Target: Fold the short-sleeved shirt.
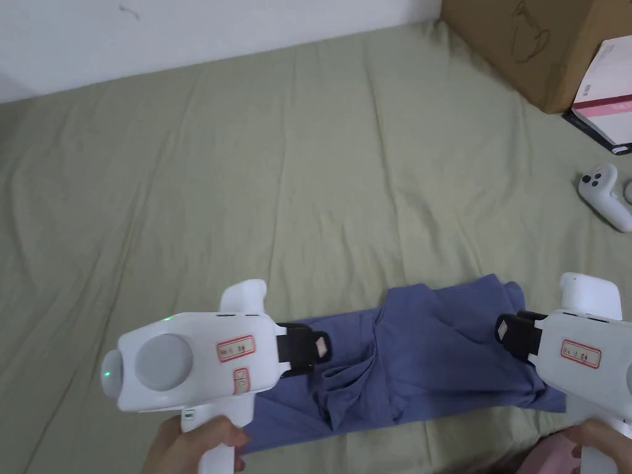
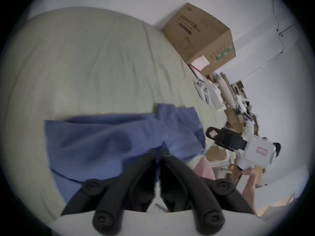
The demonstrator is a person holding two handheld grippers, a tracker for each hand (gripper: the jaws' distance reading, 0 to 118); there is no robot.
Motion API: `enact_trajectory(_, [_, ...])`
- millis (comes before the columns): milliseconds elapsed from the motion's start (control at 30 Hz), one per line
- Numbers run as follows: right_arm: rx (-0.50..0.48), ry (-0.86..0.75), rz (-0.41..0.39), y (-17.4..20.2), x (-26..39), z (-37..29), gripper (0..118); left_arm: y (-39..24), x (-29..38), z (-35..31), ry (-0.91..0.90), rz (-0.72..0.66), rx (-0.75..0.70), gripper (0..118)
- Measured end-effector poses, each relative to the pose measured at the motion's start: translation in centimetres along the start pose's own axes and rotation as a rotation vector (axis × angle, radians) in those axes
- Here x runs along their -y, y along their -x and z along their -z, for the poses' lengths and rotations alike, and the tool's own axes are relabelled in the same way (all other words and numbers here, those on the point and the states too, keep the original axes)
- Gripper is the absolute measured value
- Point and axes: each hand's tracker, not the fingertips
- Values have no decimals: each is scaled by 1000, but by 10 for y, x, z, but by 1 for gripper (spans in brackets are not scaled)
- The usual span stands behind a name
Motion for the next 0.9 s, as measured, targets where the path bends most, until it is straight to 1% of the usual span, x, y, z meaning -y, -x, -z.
enact_trajectory(33, [-4, -1, 0, -1, -1, 1, 0, 4, 1, -2, -20, 15, -38, 4])
enact_trajectory(67, [-9, -1, -1, 0, -1, 1, 0, 10, 2, -2, -1, 26, -70, 4])
enact_trajectory(100, [-12, -2, -4, 0, -1, 0, 0, 13, 3, 4, 29, 7, -93, 3])
enact_trajectory(167, [-11, -4, -7, -1, -1, 1, 0, 20, 11, 11, 52, -9, -91, 3])
enact_trajectory(267, [-17, -4, 6, -4, -1, 1, 0, 20, 22, 27, 88, 15, -94, 3])
enact_trajectory(400, [-21, 5, 21, -8, 0, 1, 0, 5, 35, 51, 170, 54, -61, 3])
enact_trajectory(533, [-16, 6, 27, -14, 1, 0, 0, -14, 39, 64, 188, 76, -8, 3])
enact_trajectory(667, [-14, 6, 42, -19, 1, 0, 0, -30, 43, 77, 212, 129, -16, 3])
enact_trajectory(700, [-12, 6, 46, -19, 1, 0, 0, -33, 44, 79, 224, 125, -30, 3])
enact_trajectory(833, [-10, 6, 52, -21, 2, -1, 0, -45, 48, 75, 219, 134, -14, 3])
enact_trajectory(900, [-8, 10, 52, -21, 2, 1, 0, -50, 49, 75, 232, 143, 31, 3])
